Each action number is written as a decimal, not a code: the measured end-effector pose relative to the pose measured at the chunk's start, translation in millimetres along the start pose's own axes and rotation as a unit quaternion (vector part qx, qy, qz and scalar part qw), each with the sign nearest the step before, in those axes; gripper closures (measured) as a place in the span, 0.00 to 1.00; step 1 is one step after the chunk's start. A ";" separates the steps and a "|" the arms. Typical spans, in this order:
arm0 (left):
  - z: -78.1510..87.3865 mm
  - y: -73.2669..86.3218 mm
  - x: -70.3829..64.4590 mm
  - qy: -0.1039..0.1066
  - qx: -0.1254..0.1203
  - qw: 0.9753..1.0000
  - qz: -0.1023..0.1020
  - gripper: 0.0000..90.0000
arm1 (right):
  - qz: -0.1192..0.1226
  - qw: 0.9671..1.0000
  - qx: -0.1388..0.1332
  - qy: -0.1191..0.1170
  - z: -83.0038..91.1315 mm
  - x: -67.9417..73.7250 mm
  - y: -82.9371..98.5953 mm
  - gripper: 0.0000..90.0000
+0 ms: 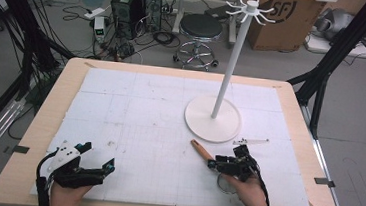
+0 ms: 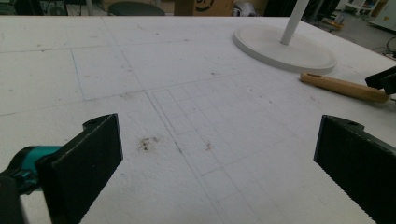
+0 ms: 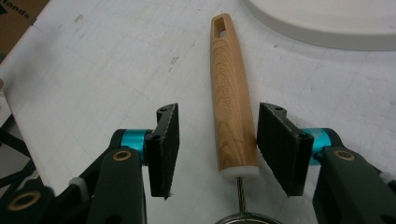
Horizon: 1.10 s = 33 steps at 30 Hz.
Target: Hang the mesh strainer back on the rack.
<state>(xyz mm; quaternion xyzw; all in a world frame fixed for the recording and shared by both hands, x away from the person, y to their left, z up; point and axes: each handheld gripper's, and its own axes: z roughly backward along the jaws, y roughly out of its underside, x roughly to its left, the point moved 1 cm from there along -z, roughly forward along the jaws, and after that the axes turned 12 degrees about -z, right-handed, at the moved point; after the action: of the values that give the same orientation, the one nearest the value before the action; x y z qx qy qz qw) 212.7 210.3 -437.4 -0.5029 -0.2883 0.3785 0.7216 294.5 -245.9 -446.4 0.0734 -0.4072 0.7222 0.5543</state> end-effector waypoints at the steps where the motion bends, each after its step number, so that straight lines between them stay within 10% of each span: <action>1: 0.0 0.0 0.1 0.000 0.000 1.000 0.000 0.02 | -0.001 1.000 0.005 0.001 -1.5 0.1 -0.2 0.53; 9: -1.3 0.4 -0.2 0.004 0.002 1.000 0.000 0.02 | 0.020 0.999 0.027 0.027 -10.8 6.9 0.3 0.54; 15: -0.7 0.3 -0.4 0.002 0.000 1.000 0.002 0.02 | 0.070 0.994 0.042 0.078 -15.0 17.5 -0.7 0.58; 33: -4.7 -0.1 -4.0 0.011 0.005 1.000 -0.004 0.02 | 0.119 0.980 0.094 0.130 -21.7 26.5 -10.4 0.73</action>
<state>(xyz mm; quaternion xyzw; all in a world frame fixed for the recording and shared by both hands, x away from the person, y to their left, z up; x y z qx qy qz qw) 214.3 204.5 -438.9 -0.5024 -0.2803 0.3713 0.7288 301.1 -211.2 -440.6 -0.0187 -0.2678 0.8213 0.5035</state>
